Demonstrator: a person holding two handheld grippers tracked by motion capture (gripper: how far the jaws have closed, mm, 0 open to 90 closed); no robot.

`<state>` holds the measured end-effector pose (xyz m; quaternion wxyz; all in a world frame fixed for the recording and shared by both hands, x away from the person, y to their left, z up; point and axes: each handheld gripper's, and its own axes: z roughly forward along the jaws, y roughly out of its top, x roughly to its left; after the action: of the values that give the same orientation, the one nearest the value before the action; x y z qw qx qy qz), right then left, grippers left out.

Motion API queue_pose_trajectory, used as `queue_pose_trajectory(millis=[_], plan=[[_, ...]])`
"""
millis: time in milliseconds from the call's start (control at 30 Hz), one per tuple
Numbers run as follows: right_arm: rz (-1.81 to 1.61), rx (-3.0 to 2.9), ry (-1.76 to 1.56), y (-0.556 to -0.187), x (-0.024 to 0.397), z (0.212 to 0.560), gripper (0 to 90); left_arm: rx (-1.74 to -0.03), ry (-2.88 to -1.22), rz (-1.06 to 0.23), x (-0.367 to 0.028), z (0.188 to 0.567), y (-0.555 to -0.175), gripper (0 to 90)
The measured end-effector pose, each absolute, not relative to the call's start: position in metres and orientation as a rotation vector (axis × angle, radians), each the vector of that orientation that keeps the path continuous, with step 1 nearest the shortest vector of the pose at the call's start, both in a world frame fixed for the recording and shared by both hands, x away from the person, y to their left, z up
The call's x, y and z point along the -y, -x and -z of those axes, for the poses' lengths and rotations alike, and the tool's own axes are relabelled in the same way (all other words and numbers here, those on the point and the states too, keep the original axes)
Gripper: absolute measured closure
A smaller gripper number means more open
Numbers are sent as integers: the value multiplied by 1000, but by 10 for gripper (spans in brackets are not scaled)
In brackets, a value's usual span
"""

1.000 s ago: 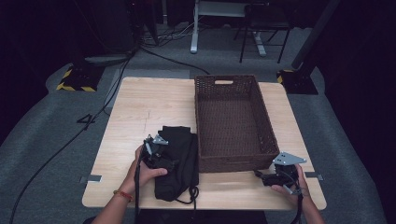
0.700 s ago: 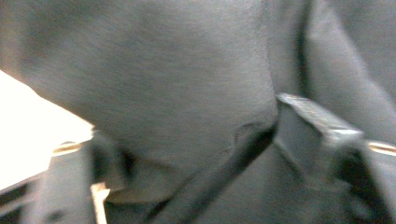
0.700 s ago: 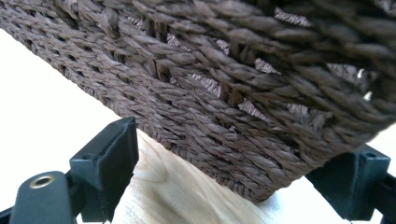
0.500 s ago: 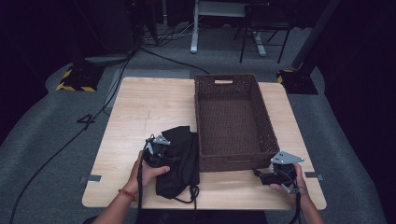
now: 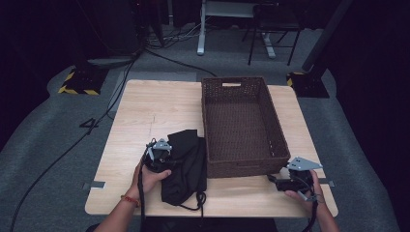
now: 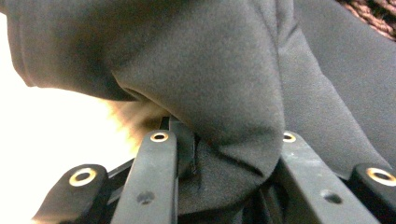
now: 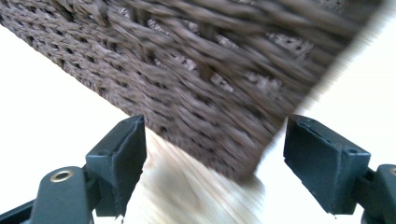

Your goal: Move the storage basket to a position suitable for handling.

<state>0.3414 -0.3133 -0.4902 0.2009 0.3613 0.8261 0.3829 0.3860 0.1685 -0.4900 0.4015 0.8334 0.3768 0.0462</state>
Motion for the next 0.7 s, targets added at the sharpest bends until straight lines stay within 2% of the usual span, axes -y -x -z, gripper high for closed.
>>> queue_pose_trajectory(millis=[400,700], plan=[[-1026,-2303,-1093,-338,349,497,247,-898,-2057,-181,-180,480,-379,755],[-994,-2270,-1156,-343,358,502,245,-875,-2005,-201,-187,471,-378,759]])
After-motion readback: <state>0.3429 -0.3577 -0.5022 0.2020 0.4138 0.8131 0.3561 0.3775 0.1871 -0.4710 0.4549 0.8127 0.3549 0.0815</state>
